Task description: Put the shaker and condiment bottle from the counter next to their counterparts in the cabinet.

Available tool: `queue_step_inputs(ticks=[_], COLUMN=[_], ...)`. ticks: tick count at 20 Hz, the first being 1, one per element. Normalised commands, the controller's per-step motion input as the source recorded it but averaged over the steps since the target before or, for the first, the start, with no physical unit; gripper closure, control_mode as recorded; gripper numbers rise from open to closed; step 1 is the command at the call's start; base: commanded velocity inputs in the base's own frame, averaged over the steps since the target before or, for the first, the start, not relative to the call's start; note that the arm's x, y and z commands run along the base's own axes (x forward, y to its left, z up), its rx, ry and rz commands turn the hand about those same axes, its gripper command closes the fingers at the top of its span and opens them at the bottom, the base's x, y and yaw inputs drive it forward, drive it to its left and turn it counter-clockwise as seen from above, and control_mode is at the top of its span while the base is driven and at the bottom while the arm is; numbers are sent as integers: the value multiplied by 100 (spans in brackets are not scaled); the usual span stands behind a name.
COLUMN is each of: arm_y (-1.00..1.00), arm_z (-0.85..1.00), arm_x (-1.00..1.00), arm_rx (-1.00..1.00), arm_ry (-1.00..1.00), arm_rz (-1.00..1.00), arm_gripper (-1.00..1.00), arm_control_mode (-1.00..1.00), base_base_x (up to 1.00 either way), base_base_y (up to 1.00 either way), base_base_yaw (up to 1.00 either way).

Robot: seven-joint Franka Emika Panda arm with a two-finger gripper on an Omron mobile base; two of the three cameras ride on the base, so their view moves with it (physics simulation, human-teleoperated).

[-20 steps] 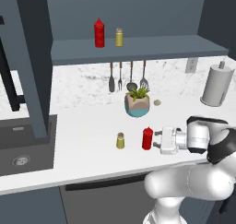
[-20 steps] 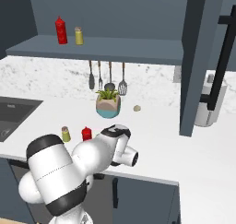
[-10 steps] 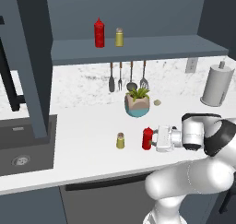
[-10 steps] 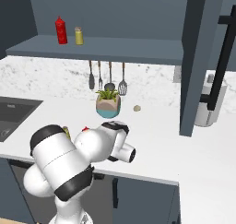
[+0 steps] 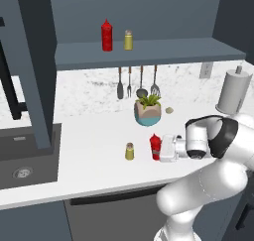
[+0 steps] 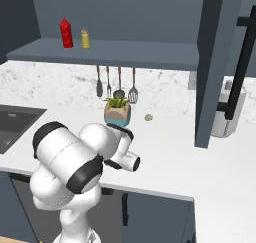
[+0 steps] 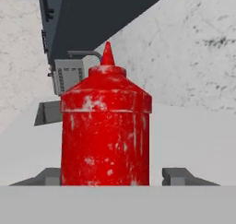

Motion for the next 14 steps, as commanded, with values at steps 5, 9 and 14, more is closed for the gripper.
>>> queue_step_inputs(ticks=[5, 9, 14], arm_y=[0, -3, 0], arm_z=[-7, 9, 68], arm_x=[2, 0, 0], arm_rx=[4, 3, 0], arm_ry=[1, 0, -1], arm_rz=[0, 2, 1], arm_gripper=[100, 100, 100], arm_control_mode=[-100, -100, -100], base_base_x=[0, 0, 0], base_base_y=[0, 0, 0], base_base_yaw=[0, 0, 0])
